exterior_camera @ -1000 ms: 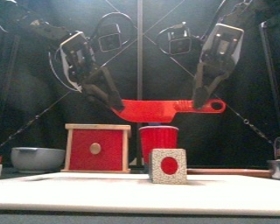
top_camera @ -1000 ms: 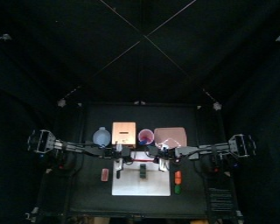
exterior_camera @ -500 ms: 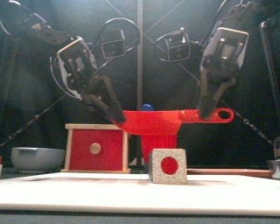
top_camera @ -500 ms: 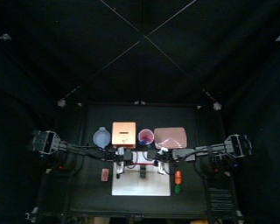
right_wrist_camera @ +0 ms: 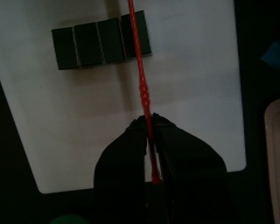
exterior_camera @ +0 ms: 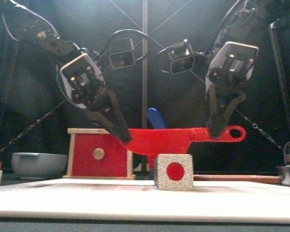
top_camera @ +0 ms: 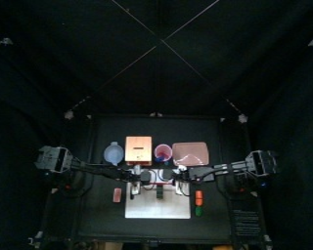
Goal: Cut the sushi into 4 pieces with the knife
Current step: Cut the sushi into 4 pieces
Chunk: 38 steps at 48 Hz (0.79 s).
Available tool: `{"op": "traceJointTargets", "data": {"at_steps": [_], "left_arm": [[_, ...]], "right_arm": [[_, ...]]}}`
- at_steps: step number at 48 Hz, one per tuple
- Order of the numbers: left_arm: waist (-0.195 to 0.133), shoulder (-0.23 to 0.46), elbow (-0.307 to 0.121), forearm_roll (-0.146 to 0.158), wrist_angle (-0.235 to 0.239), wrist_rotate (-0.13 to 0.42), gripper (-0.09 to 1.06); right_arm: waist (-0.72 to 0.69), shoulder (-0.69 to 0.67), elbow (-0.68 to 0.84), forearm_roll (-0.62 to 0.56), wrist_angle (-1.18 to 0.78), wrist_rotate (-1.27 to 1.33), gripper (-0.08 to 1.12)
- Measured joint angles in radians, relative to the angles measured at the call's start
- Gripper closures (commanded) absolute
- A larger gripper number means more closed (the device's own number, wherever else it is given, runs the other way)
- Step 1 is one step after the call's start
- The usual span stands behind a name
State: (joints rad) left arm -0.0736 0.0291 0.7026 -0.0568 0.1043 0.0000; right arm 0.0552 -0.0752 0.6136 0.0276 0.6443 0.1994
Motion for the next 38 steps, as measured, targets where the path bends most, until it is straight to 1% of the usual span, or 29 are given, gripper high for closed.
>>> {"op": "traceJointTargets", "data": {"at_steps": [18,31,38], "left_arm": [[-0.005,0.023,-0.021,0.003,0.031,0.000,0.71],[-0.028,0.035,-0.038,0.003,0.048,0.002,0.71],[-0.046,0.038,-0.041,0.003,0.061,0.000,0.71]], "right_arm": [[0.005,0.012,0.000,-0.002,0.003,0.002,0.85],[0.029,0.015,-0.006,-0.002,0.009,0.005,0.85],[0.035,0.021,-0.012,0.000,0.009,0.006,0.85]]}}
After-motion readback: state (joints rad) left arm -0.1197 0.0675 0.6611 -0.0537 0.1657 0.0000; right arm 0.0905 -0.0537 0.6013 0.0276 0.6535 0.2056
